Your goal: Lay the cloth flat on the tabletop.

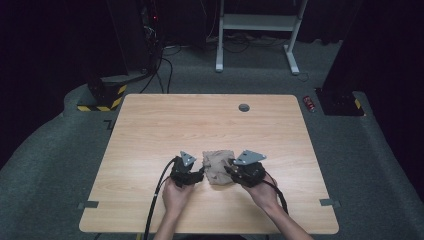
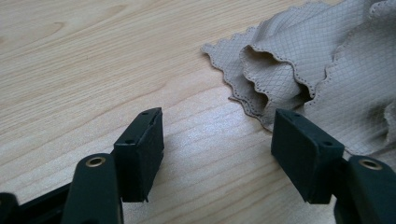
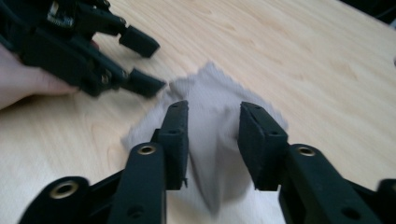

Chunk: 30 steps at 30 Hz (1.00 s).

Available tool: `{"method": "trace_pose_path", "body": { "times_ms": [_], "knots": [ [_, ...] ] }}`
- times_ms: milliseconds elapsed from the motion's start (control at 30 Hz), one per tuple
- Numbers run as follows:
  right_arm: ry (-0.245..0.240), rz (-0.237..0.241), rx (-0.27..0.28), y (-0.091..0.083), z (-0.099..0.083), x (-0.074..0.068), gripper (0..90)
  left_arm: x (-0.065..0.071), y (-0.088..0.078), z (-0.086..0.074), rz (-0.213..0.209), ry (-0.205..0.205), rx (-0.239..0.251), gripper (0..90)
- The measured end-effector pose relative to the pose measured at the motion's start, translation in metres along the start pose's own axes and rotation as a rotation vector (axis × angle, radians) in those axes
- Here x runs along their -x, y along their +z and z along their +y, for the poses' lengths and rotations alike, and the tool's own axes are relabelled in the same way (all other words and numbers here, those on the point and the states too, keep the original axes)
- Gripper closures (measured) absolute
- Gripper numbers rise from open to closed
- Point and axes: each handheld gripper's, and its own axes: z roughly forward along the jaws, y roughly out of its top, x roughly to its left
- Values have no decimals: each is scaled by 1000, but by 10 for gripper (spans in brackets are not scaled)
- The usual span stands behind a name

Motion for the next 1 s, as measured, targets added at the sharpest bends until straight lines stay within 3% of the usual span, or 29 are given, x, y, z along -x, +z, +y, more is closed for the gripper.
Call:
{"method": "trace_pose_path", "body": {
  "times_ms": [100,167,233,300,500,667,800,933,1000],
  "knots": [
    [-19,-3,-45,23,12,1,592,0,0,0,0,0,0,346],
    [-19,-14,-97,39,15,4,626,0,0,0,0,0,0,346],
    [-10,-16,-159,52,13,9,745,0,0,0,0,0,0,346],
    [-16,-12,-184,53,9,12,850,0,0,0,0,0,0,346],
    [-48,-7,-134,21,-8,12,885,0,0,0,1,-4,0,346],
    [-15,20,-90,-8,-38,17,882,0,0,0,3,-4,0,346],
    [14,3,-141,-12,-63,21,870,0,0,0,3,-5,1,347],
    [61,0,-124,-15,-64,26,761,0,0,0,4,-5,1,347],
    [40,4,-98,-18,-56,22,718,0,0,0,4,-4,1,347]
  ]
}}
